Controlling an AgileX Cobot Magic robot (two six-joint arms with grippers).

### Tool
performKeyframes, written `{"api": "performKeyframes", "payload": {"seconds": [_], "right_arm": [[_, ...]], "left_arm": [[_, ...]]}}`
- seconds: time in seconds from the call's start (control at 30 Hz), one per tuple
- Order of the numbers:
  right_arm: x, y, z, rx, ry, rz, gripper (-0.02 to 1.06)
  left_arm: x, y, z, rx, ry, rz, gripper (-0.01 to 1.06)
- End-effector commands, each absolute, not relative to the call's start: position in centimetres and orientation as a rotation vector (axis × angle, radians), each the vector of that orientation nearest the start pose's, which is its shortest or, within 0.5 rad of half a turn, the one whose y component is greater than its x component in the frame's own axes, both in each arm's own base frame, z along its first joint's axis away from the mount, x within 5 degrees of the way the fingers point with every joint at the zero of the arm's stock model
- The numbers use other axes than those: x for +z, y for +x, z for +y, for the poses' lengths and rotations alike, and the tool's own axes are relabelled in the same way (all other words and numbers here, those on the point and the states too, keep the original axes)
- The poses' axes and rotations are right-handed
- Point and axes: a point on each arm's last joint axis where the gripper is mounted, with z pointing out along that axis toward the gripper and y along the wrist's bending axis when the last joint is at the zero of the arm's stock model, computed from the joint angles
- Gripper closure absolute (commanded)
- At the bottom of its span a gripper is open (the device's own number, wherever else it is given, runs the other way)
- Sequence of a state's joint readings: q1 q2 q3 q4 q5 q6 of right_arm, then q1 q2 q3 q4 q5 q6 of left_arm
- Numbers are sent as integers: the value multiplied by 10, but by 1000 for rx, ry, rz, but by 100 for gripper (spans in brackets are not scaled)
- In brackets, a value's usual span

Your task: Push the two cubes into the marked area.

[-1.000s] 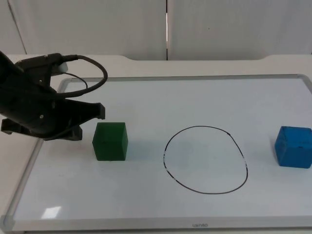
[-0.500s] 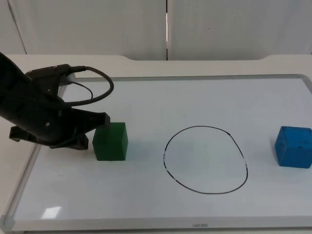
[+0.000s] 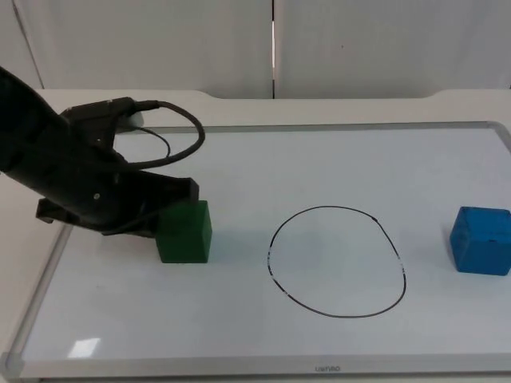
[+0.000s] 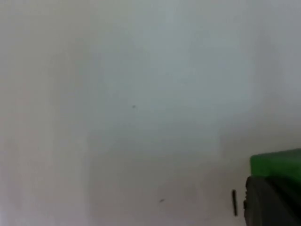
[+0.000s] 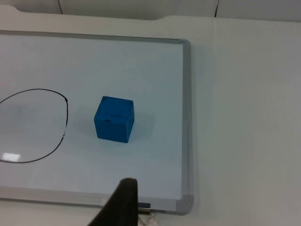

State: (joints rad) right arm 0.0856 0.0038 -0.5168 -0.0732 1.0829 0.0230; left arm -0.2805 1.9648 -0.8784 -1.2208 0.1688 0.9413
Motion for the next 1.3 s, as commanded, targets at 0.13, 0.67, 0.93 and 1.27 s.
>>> {"api": "performKeyframes", "payload": {"seconds": [0.13,0.67,0.93,1.27], "right_arm": [[280,-7,-6,-28,-62,2045,-1],[280,-7,-6,-28,-62,2045,-1],[280,-7,-6,-27,-64,2045,-1],[280,-7,-6,-27,-64,2045,-1]], "left_arm": [[93,321,-124,-419,98,2660,105],[93,318,-131,-482,75,2677,105],[93,315,-140,-466,81,2667,105],[93,314,-143,-475,94,2669,105]]}}
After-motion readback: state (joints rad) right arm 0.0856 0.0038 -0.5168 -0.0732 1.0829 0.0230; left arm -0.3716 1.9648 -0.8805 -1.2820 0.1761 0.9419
